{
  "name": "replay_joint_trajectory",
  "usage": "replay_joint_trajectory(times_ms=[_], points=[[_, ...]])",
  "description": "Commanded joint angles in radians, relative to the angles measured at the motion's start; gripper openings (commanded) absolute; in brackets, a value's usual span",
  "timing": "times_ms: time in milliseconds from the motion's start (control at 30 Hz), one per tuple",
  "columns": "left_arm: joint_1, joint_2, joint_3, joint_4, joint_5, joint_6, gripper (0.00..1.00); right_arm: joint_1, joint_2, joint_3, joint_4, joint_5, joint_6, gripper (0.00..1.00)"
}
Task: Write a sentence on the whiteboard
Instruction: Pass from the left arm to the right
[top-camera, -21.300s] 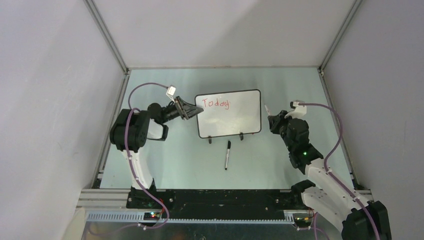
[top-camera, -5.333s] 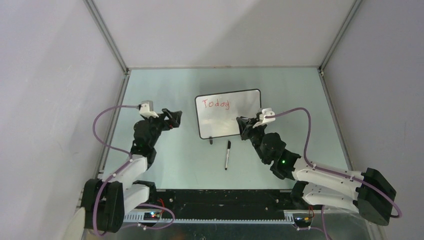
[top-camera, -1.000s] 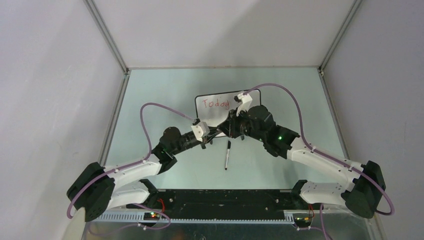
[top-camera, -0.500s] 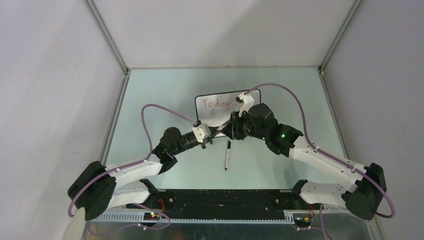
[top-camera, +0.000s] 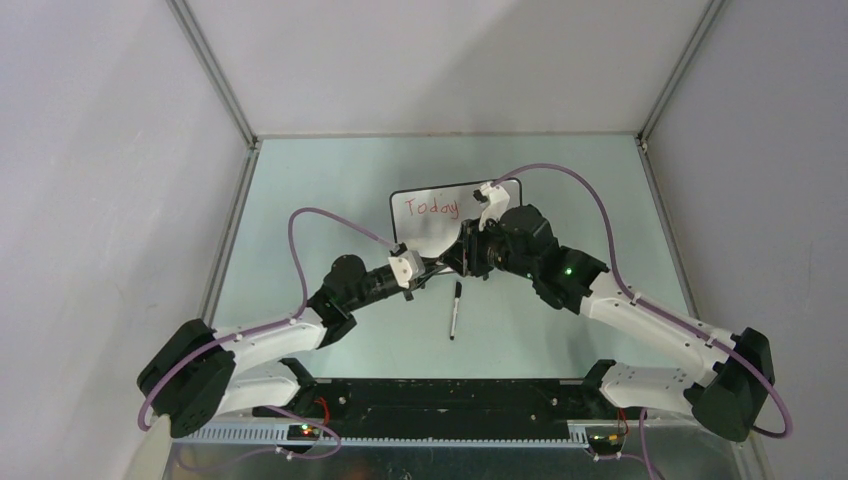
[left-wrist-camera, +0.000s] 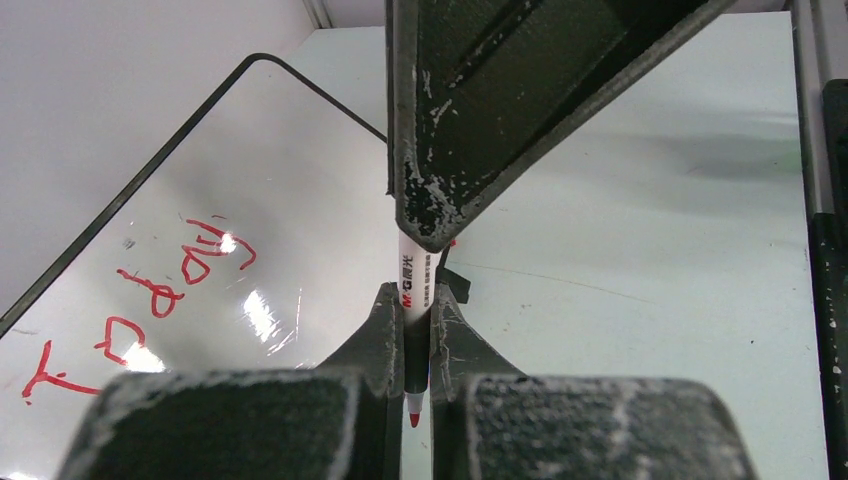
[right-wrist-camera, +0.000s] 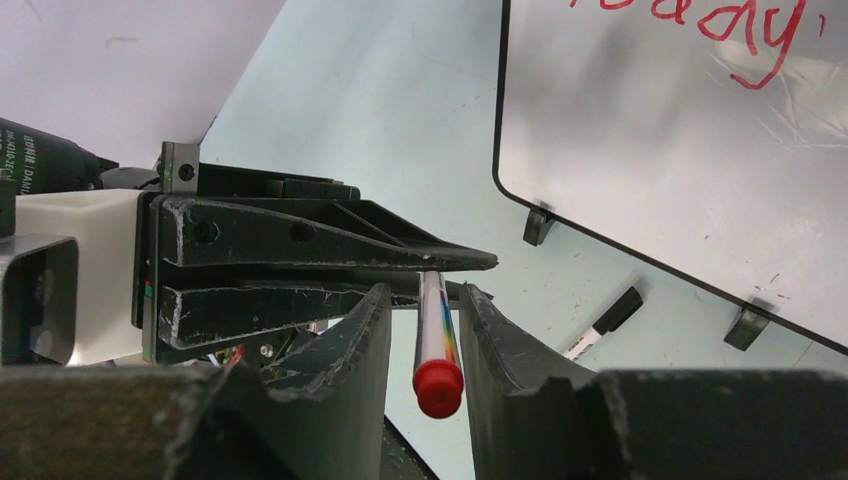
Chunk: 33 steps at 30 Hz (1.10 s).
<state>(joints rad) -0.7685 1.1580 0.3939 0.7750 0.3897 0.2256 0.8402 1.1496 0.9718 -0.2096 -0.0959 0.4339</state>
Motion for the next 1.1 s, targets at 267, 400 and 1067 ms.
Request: replay_joint_trajectory(times_ms=[267, 400, 1067], points=[[-0.014, -0.006, 0.028, 0.032, 0.019, 0.025, 0.00, -0.004, 0.023, 0.051, 0.047, -0.018, 0.005, 0.35], [-0.015, -0.011, 0.022, 0.030, 0.010, 0.029, 0.00, -0.003, 0.028, 0.051, 0.044, -0.022, 0.006, 0.31], [0.078, -0.101, 0.021, -0.001, -0.181, -0.178, 0.75, 0.003, -0.024, -0.018, 0.058, 0.262, -0.043, 0.00]])
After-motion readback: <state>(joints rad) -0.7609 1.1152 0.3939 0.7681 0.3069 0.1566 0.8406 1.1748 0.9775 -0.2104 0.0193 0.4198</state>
